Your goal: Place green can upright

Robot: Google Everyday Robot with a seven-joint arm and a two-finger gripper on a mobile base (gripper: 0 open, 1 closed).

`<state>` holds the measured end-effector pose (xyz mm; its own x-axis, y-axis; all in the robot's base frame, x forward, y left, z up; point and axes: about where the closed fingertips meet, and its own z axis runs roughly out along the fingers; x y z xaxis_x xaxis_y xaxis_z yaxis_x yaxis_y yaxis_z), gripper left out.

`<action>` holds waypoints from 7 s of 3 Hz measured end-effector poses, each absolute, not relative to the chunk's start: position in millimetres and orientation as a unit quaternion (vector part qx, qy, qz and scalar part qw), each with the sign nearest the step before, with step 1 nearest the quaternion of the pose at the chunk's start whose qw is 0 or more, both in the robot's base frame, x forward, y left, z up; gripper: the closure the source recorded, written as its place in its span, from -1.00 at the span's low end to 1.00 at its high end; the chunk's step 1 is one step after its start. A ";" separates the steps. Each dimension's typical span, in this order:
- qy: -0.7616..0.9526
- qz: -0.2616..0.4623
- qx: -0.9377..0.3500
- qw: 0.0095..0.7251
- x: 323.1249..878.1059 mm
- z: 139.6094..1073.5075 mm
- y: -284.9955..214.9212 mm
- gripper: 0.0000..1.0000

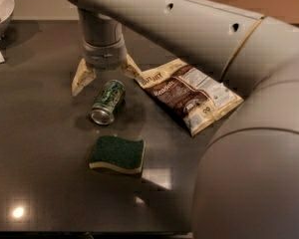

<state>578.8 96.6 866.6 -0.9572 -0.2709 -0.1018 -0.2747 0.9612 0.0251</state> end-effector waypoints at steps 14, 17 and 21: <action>0.712 0.209 -0.351 0.571 627.7 942.4 133.2 1.00; 0.647 0.229 -0.385 0.617 616.3 959.0 151.3 1.00; 0.648 0.250 -0.308 0.651 577.9 937.8 118.1 1.00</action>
Offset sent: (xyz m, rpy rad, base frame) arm -0.0174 -0.0012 -0.0316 -0.0643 0.0421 -0.1415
